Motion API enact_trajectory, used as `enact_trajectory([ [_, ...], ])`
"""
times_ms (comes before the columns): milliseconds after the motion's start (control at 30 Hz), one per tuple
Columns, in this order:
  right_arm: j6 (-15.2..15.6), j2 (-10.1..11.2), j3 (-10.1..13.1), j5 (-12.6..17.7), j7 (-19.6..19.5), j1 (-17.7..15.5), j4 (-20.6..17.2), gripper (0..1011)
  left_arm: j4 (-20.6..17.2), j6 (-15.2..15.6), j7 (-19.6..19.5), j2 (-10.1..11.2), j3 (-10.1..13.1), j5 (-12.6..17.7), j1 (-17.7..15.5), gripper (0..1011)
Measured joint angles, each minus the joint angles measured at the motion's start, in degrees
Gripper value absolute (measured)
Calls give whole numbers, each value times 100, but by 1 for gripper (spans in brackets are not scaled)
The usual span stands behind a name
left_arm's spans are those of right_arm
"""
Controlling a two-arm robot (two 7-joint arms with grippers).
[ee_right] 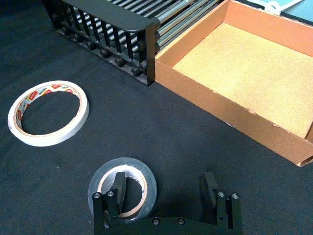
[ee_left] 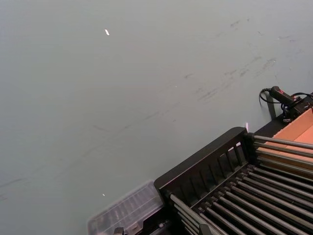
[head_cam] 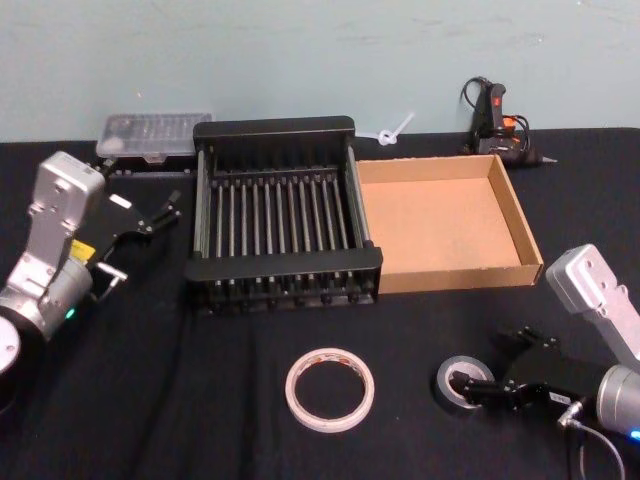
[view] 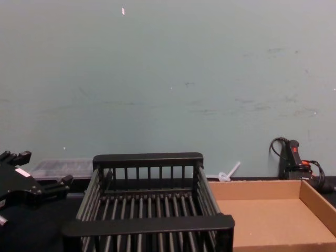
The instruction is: Pick up the white tape and place it into the black box , Pick up the silver tape and place it into the brown box.
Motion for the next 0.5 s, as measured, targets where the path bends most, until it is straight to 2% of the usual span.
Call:
enact_trajectory([
  [67,-1,0,0,1,0,-1,0,1000,0,0,0,0,0,0,0,1001],
  [267,-2,3,5,8,0,-3,-3,902,0,0,0,0,0,0,0,1001],
  [333,-2,4,6,10,0,-5,-4,798,0,0,0,0,0,0,0,1001],
  [500,-2,6,8,15,0,-7,-7,663,0,0,0,0,0,0,0,1001],
])
